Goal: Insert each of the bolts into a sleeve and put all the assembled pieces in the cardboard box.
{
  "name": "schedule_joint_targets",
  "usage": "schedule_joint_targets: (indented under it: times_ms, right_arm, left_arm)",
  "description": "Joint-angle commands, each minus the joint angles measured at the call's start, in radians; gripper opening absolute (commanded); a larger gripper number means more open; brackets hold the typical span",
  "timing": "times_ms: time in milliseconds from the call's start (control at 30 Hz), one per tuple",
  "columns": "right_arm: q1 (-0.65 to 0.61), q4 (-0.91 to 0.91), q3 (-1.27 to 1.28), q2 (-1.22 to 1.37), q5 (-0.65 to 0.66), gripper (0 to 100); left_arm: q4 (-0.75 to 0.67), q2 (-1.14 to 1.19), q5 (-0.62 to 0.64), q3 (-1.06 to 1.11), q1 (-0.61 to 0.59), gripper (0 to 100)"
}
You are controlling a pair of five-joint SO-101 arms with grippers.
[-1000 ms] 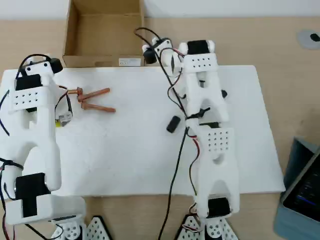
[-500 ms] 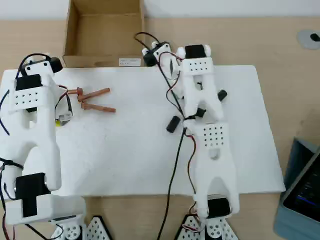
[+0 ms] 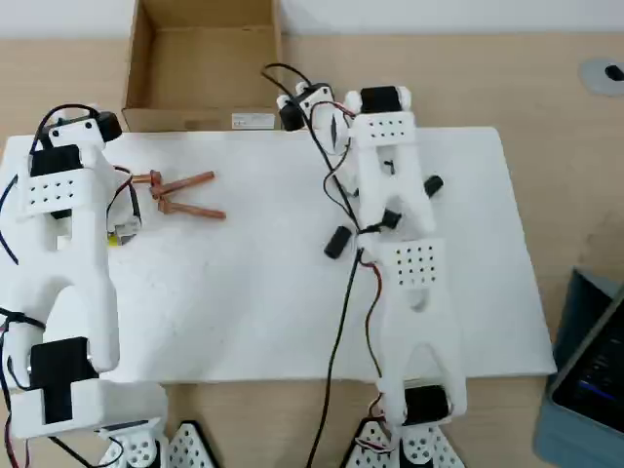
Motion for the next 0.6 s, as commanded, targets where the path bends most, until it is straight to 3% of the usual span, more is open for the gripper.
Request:
schedule_joint_targets:
  times_ms: [0,367,567]
  right_arm:
    - [-0.005,0.025,-0.010,-0.200,-0.038,1.0]
    - [0.004,0.026,0.427,-0.673,-0.097,1.0]
    - [0.062,0.020,0.707,-0.917,-0.095,1.0]
  left_arm:
    - [-0.002,-0.007,-0.008,-0.048,-0.002,2]
    - [0.147,-0.002,-0.006,-0.269,0.008,2]
    - [0.183,-0.002,-0.002,-0.324,0.103,2]
